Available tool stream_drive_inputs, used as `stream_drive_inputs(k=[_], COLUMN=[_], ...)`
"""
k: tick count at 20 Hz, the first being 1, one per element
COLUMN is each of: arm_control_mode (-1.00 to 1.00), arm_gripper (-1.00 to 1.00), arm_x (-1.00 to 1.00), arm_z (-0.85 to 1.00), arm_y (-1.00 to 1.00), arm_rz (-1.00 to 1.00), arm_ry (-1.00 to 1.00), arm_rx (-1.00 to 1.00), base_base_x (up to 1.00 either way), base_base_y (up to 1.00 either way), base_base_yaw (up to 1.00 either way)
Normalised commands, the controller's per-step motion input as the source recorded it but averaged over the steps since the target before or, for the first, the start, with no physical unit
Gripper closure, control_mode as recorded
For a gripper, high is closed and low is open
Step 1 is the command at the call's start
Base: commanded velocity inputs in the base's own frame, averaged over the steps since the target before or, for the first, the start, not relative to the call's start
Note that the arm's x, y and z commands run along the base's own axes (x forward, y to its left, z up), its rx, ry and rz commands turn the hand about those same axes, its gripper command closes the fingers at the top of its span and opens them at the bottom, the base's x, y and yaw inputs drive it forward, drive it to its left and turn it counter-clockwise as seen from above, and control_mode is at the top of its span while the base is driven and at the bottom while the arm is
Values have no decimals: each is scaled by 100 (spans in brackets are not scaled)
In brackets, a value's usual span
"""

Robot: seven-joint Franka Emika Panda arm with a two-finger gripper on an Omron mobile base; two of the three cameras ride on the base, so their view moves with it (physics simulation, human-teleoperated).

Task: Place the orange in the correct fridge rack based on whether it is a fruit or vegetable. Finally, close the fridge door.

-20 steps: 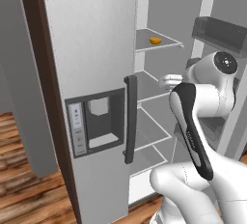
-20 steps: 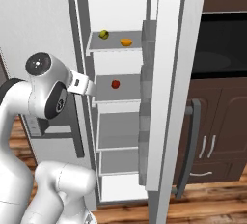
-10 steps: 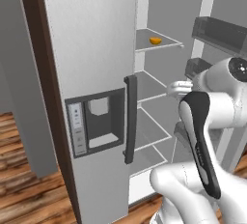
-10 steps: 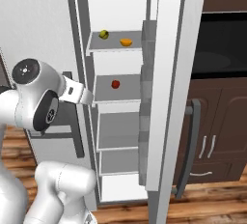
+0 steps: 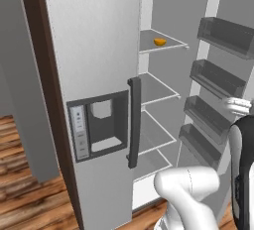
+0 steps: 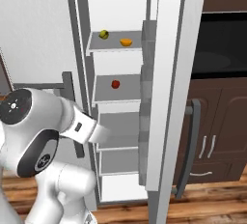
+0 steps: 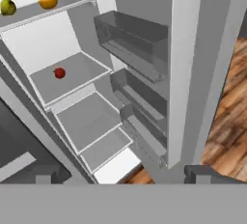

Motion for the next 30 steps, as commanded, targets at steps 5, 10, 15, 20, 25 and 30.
stream_drive_inputs(k=[5, 10, 15, 20, 25, 30], arm_control_mode=[-100, -100, -100, -100, -100, -100], arm_gripper=[-100, -100, -100, -100, -100, -100], arm_x=[-98, -77, 24, 70, 62, 42], arm_z=[3, 1, -13, -37, -82, -24], arm_y=[-100, -100, -100, -100, -100, -46], arm_rz=[-25, -16, -4, 12, 23, 9], arm_ry=[-1, 0, 0, -5, -5, -3], arm_rx=[9, 13, 2, 0, -7, 1], base_base_x=[0, 0, 0, 0, 0, 0], base_base_y=[0, 0, 0, 0, 0, 0], base_base_yaw=[0, 0, 0, 0, 0, 0])
